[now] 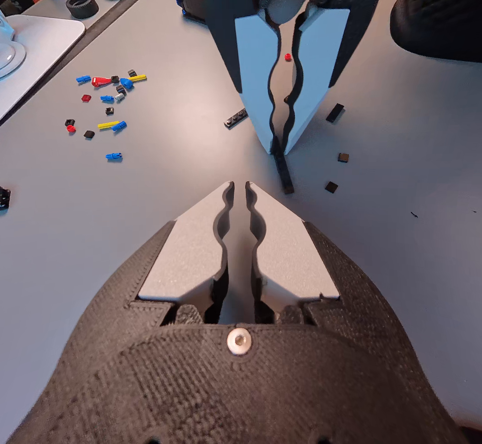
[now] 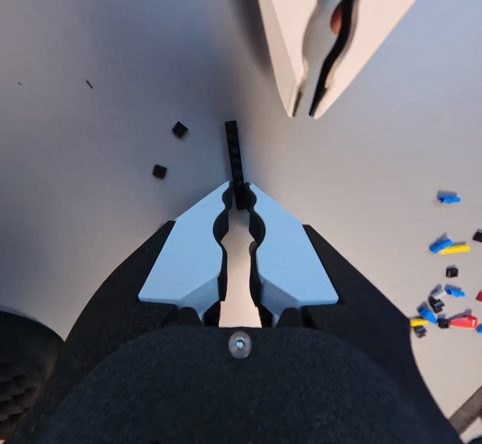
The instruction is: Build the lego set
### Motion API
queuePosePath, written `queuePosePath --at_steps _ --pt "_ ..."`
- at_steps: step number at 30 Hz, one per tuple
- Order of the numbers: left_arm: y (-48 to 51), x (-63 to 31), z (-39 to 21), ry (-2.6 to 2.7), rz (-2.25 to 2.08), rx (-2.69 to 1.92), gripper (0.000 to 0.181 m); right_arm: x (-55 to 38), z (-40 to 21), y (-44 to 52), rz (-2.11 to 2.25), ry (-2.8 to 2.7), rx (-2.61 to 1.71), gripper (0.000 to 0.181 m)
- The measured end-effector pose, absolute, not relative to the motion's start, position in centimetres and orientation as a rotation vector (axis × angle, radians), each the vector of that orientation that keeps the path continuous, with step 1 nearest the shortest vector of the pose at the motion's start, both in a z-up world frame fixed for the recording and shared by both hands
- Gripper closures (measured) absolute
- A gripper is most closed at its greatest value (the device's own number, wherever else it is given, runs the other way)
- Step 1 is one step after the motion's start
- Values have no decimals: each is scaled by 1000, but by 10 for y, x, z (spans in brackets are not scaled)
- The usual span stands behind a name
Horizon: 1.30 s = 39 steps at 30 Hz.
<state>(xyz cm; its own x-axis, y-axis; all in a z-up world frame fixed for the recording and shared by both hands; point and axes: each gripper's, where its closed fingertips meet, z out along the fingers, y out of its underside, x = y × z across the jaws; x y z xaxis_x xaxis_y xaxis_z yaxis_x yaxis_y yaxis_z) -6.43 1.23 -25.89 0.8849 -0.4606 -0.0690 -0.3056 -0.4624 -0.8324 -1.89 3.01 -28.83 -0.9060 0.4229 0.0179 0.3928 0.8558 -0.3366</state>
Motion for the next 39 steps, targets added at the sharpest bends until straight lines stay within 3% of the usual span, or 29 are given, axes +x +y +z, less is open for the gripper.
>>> queuePosePath --at_steps 10,27,37,39 --pt "10 -56 -265 615 -185 -2104 175 -18 -287 38 624 -2752 -1011 173" --pt "7 -43 -280 682 -179 -2145 170 -1 -280 51 742 -2512 -1141 164" --pt "21 -31 -284 738 -150 -2149 174 -19 -284 99 672 -2319 -1396 167" --pt "24 -28 -284 747 -132 -2143 175 -23 -286 92 700 -2340 -1384 176"
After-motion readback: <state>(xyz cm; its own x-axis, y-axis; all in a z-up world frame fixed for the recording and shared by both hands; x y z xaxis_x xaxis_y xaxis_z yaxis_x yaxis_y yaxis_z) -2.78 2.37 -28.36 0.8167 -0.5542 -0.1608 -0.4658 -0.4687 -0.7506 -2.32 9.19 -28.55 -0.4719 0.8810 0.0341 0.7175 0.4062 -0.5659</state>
